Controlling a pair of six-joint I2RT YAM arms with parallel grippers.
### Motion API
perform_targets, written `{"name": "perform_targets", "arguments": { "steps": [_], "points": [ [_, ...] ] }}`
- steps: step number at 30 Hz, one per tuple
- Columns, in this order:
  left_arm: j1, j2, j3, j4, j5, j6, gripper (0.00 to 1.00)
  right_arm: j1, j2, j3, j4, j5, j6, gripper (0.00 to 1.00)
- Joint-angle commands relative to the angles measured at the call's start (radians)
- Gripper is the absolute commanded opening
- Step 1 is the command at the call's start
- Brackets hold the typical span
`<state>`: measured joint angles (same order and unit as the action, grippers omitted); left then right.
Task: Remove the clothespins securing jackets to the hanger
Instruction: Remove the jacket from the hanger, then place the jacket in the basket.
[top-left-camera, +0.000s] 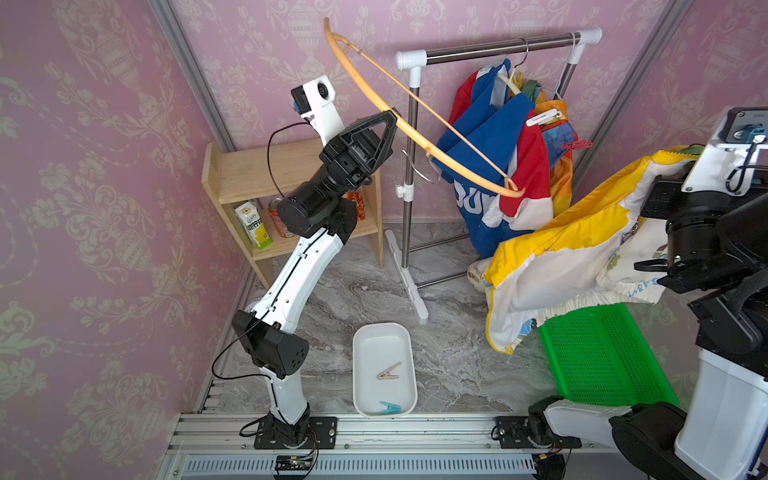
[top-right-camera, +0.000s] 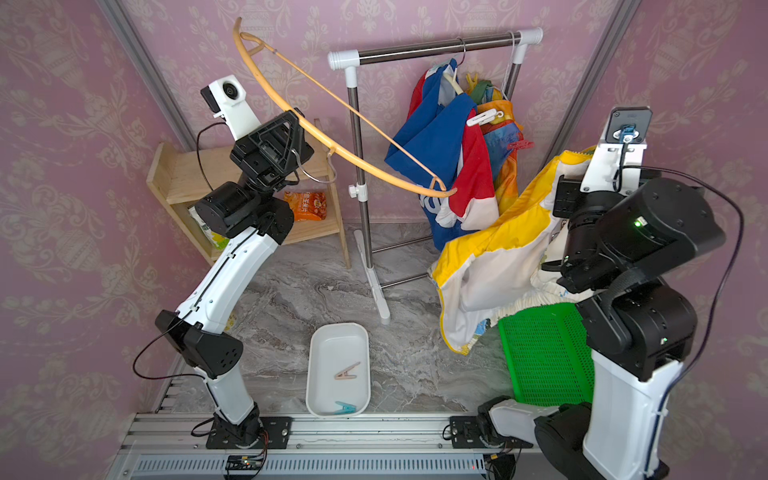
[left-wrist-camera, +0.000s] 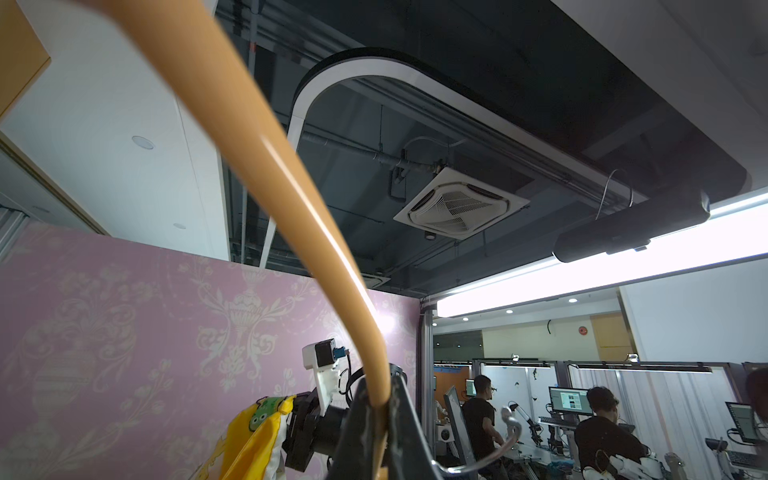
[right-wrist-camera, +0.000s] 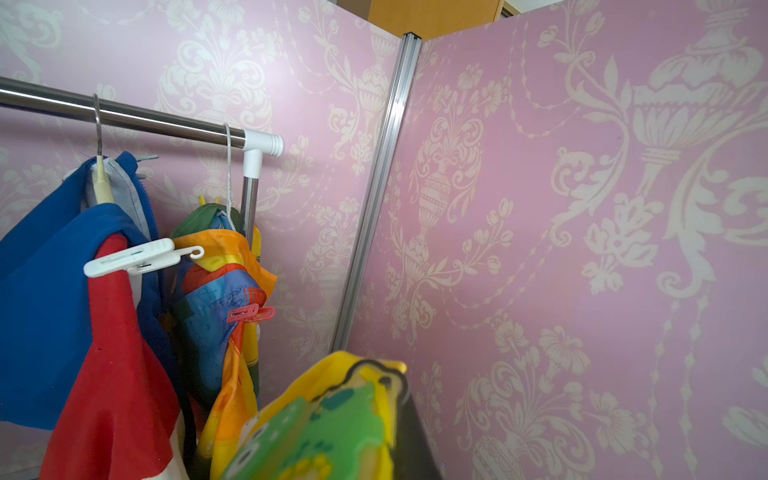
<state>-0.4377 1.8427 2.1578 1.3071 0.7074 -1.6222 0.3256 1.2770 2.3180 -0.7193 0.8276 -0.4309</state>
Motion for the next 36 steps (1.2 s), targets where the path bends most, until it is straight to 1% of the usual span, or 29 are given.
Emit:
{"name": "perform_targets", "arguments": {
  "steps": [1, 4, 6, 8, 11, 14, 17, 19, 20, 22, 25, 28, 30, 32, 33, 35, 36],
  "points": [
    [0.004, 0.014, 0.033, 0.029, -0.008, -0.066, 0.00, -0.020, 0.025, 0.009, 0.032, 0.018, -0.012, 0.00],
    [0.004, -0.027, -0.029, -0.069, 0.054, 0.016, 0.00, -0.035, 0.030, 0.076, 0.056, 0.040, -0.082, 0.00],
    [0.004, -0.076, -0.114, -0.138, 0.076, 0.098, 0.00, -0.040, 0.038, 0.131, 0.101, 0.057, -0.174, 0.00],
    [0.003, -0.110, -0.182, -0.169, 0.085, 0.148, 0.00, -0.043, 0.049, 0.168, 0.156, 0.074, -0.285, 0.00],
    [0.002, -0.132, -0.254, -0.163, 0.084, 0.156, 0.00, -0.045, 0.031, 0.159, 0.277, 0.082, -0.417, 0.00],
    [0.002, -0.141, -0.300, -0.162, 0.081, 0.156, 0.00, -0.056, 0.026, 0.204, 0.394, 0.076, -0.521, 0.00],
    [-0.004, -0.159, -0.358, -0.167, 0.073, 0.173, 0.00, -0.066, 0.013, 0.177, 0.511, 0.062, -0.687, 0.00],
    [-0.011, -0.173, -0.394, -0.178, 0.064, 0.191, 0.00, -0.074, -0.014, 0.103, 0.542, 0.045, -0.761, 0.00],
    [-0.016, -0.179, -0.409, -0.188, 0.061, 0.200, 0.00, -0.084, -0.032, 0.056, 0.549, 0.035, -0.777, 0.00],
    [-0.024, -0.184, -0.426, -0.207, 0.060, 0.215, 0.00, -0.103, -0.057, 0.006, 0.544, 0.039, -0.773, 0.00],
    [-0.032, -0.177, -0.412, -0.241, 0.071, 0.229, 0.00, -0.125, -0.102, -0.052, 0.499, 0.022, -0.710, 0.00],
    [-0.039, -0.157, -0.380, -0.248, 0.085, 0.219, 0.00, -0.129, -0.117, -0.089, 0.402, 0.016, -0.657, 0.00],
    [-0.042, -0.146, -0.372, -0.235, 0.087, 0.201, 0.00, -0.150, -0.124, -0.143, 0.353, -0.004, -0.630, 0.01],
    [-0.043, -0.142, -0.382, -0.212, 0.086, 0.182, 0.00, -0.218, -0.125, -0.211, 0.322, -0.049, -0.579, 0.03],
    [-0.044, -0.142, -0.388, -0.203, 0.084, 0.177, 0.00, -0.271, -0.111, -0.220, 0.290, -0.068, -0.537, 0.04],
    [-0.044, -0.150, -0.400, -0.202, 0.091, 0.178, 0.00, -0.420, -0.065, -0.215, 0.172, -0.152, -0.407, 0.03],
    [-0.044, -0.156, -0.405, -0.205, 0.094, 0.181, 0.00, -0.459, -0.061, -0.246, 0.178, -0.167, -0.375, 0.03]
  ]
}}
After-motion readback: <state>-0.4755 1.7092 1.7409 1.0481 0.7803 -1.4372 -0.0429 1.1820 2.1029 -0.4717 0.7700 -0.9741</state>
